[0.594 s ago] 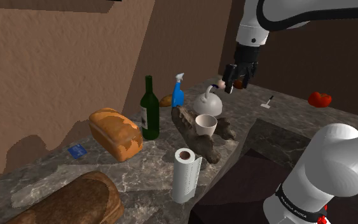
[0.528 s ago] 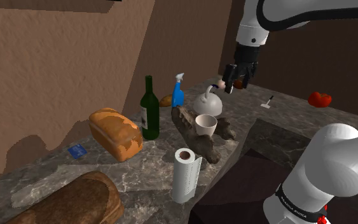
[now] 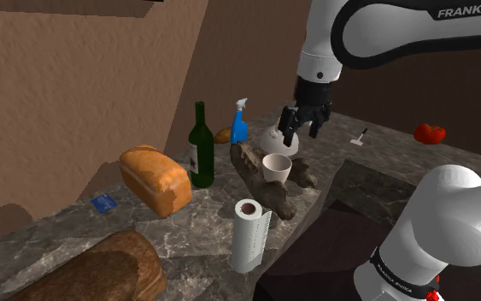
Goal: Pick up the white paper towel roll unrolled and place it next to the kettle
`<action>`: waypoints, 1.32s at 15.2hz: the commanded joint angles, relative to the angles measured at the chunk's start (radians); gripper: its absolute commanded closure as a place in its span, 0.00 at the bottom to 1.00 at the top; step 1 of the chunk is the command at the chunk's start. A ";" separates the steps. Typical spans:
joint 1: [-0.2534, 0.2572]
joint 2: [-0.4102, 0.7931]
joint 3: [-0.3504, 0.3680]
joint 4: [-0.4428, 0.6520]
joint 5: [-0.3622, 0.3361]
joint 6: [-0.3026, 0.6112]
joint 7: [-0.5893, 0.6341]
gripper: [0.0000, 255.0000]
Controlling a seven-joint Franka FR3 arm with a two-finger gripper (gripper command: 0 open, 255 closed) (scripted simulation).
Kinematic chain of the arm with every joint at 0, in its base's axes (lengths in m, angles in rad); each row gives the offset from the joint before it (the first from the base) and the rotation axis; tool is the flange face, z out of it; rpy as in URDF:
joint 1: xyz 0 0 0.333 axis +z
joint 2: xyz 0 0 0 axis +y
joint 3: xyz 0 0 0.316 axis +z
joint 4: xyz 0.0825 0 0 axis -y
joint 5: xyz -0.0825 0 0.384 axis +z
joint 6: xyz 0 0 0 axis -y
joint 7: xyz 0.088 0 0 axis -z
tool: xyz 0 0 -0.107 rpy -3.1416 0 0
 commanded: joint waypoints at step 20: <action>0.085 0.301 0.442 0.029 0.150 0.289 0.492 0.00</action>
